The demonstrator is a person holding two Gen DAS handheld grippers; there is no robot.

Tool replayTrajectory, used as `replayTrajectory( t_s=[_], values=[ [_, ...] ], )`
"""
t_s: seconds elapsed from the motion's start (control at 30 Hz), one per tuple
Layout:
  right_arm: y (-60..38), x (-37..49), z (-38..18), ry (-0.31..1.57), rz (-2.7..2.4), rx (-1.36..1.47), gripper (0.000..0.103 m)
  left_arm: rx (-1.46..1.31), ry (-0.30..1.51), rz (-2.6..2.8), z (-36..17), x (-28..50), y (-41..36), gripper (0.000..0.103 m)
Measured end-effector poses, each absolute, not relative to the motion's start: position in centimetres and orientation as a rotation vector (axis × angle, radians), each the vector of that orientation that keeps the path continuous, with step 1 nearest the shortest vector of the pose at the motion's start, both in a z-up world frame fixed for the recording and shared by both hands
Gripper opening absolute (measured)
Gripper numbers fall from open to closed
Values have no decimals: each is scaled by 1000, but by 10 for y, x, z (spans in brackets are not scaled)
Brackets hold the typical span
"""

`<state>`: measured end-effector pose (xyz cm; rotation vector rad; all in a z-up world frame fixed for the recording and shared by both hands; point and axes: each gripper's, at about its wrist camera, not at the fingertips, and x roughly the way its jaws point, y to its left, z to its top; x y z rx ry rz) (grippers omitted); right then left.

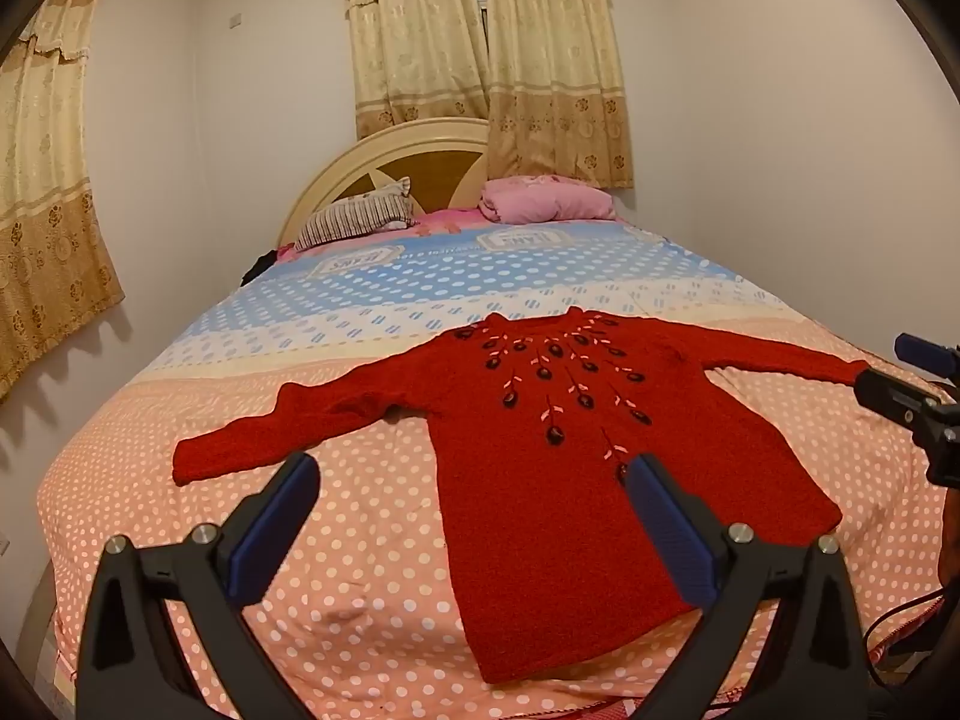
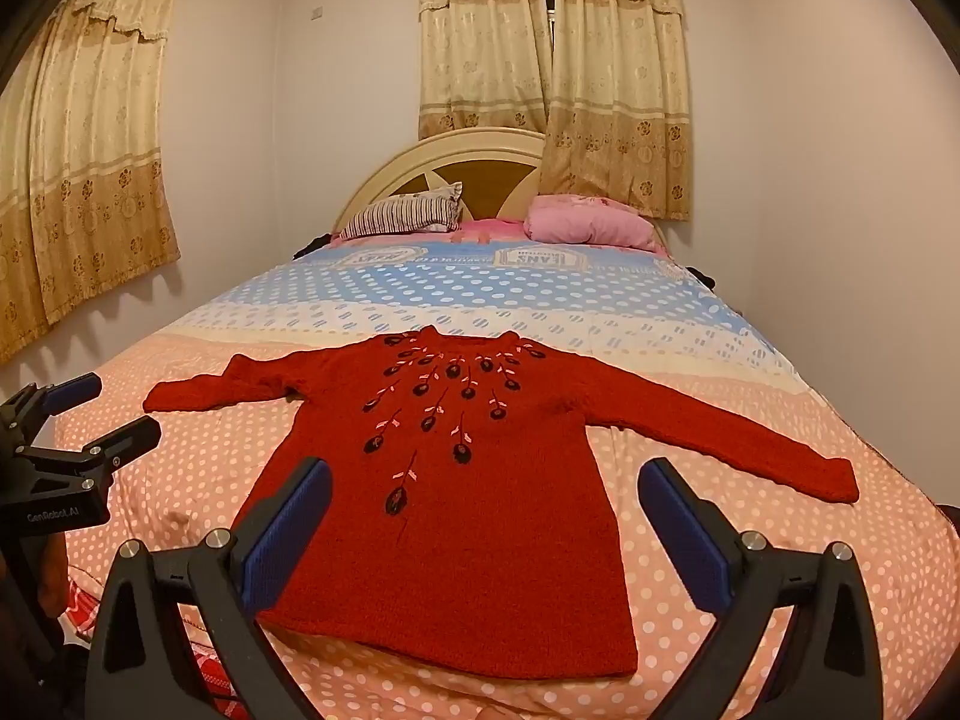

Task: Fold small clothes
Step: 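Move the right gripper toward the cuff of a red sweater sleeve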

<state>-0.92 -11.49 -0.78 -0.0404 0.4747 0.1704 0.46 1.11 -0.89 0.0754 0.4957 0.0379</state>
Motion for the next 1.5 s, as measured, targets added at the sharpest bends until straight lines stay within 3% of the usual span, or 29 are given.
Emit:
replayTrajectory(
  t_s=[1.5],
  values=[
    [-119,0,-22,527,180,-67,102,79,517,53,-14,10,21,103]
  ],
)
